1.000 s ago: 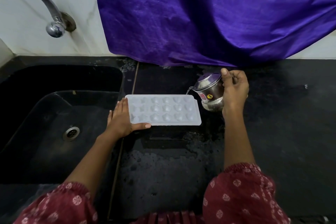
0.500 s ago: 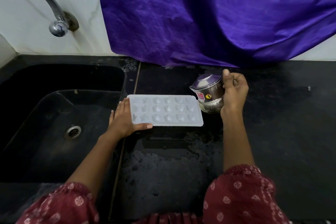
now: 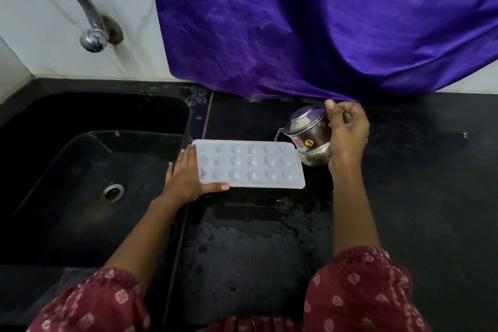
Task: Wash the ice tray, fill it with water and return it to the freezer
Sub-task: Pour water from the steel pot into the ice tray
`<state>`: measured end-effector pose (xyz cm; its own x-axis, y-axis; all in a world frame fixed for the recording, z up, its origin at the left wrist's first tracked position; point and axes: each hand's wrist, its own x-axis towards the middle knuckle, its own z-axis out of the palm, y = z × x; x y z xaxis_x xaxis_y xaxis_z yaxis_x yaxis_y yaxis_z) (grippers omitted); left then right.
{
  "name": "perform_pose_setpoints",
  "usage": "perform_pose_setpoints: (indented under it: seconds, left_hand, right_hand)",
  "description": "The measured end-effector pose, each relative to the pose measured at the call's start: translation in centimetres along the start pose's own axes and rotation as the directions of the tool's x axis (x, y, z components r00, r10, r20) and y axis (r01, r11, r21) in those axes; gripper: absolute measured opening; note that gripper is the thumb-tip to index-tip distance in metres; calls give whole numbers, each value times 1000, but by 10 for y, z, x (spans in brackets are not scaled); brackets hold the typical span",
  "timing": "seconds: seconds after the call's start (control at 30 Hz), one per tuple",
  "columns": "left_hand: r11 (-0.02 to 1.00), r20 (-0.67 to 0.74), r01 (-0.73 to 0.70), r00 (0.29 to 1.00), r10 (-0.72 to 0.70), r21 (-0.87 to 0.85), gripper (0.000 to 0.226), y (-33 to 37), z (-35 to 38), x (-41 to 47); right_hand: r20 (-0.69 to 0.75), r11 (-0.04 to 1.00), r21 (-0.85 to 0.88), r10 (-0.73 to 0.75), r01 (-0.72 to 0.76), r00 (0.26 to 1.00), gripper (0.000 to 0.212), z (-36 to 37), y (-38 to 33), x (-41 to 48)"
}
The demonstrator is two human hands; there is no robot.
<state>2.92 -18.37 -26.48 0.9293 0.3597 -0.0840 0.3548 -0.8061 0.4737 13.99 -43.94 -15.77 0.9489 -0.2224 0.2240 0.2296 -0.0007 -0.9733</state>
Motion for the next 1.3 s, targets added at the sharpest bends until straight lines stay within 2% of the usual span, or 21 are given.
perform_pose_setpoints:
  seconds: [0.43, 0.67, 0.8, 1.0, 1.3]
  left_hand:
    - [1000, -11, -11, 1000, 11, -12, 145, -1, 0, 0]
    - [1000, 43, -1, 999, 2, -20, 149, 5, 1, 4]
    - [1000, 72, 15, 997, -14, -24, 151, -1, -3, 1]
    - [995, 167, 49, 985, -33, -89, 153, -3, -8, 2]
    - [989, 155, 49, 988, -27, -141, 149, -2, -6, 0]
  right_hand:
    - [19, 1000, 15, 2, -2, 1000, 19, 1, -4, -3]
    - [-51, 975, 182, 140, -129, 989, 19, -2, -2, -4]
    - [-7, 962, 226, 160, -154, 987, 20, 7, -2, -6]
    - [32, 984, 142, 108, -111, 994, 20, 22, -2, -11]
    - [62, 997, 62, 40, -44, 997, 21, 26, -2, -13]
